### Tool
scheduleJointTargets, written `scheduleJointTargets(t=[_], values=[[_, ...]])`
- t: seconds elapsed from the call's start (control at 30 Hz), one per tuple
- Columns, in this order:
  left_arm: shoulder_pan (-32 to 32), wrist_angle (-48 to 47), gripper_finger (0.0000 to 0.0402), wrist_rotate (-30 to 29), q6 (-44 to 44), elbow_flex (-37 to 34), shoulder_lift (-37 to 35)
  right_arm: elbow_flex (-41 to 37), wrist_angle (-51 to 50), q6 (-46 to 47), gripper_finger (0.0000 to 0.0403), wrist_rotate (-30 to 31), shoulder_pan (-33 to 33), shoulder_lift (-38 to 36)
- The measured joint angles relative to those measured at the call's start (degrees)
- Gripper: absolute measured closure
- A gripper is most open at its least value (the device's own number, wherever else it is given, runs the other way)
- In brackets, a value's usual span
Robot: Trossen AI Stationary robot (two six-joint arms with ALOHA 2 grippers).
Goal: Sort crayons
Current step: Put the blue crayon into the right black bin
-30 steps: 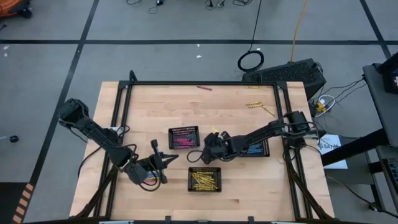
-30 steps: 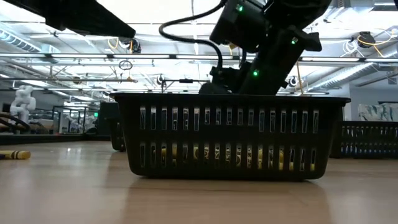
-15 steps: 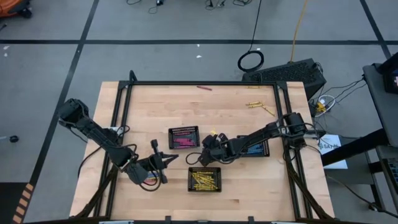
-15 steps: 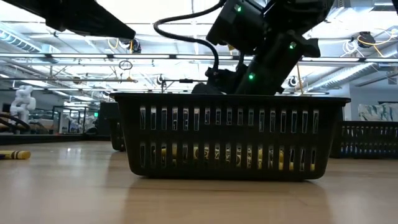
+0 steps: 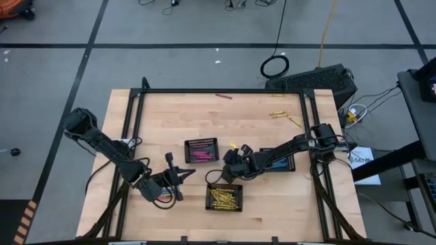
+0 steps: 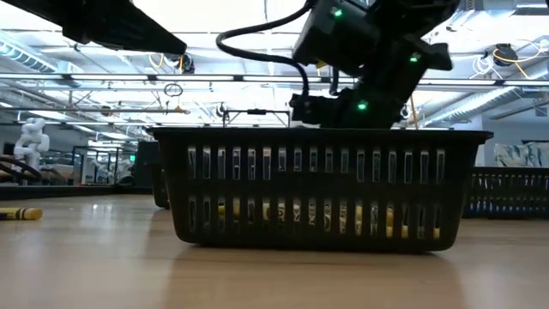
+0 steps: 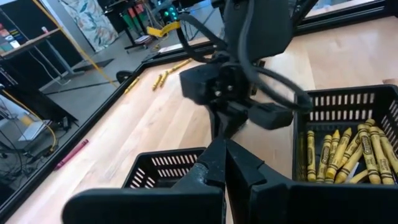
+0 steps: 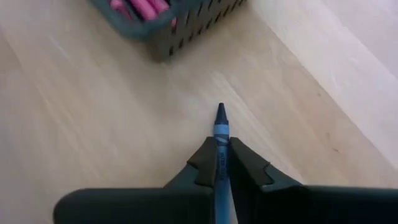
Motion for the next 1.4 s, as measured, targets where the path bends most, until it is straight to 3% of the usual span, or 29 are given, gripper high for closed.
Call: scheduleJointTargets(t=[0.13,0.37,0.6,0.83,0.93,1.13,1.4], values=[[0.0,-0.21,0.0398,0.12,-0.03,0.0,0.0,-0.43,-4.29,-2.97,0.04,0.79,2.29,-3.52],[0.0,-0.38,0.0398,0.14,-0.01,-0.02,0.0,-0.35,-18.35,-4.39,0.0401,8.32,7.53,-15.78],[0.0,-0.4,0.0398,0.16,-0.01,-0.02,0.0,-4.77,-29.05,-14.94,0.0401,9.23,12.88,-28.28],[0.0,-0.38,0.0399,1.04,-0.01,-0.02,0.0,-22.42,-29.06,-15.23,0.0401,-1.31,12.69,-42.2],[0.0,-0.37,0.0399,1.09,0.0,-0.02,0.0,-27.71,-27.38,-15.93,0.0401,-3.1,11.63,-46.27],[0.0,-0.32,0.0398,1.1,0.0,-0.02,0.0,-30.98,-20.8,-22.03,0.0401,-4.11,9.7,-49.18],[0.0,-0.1,0.0398,1.15,-0.01,-0.02,0.02,-30.98,-18.91,-26.03,0.0389,-4.11,7.73,-46.04]])
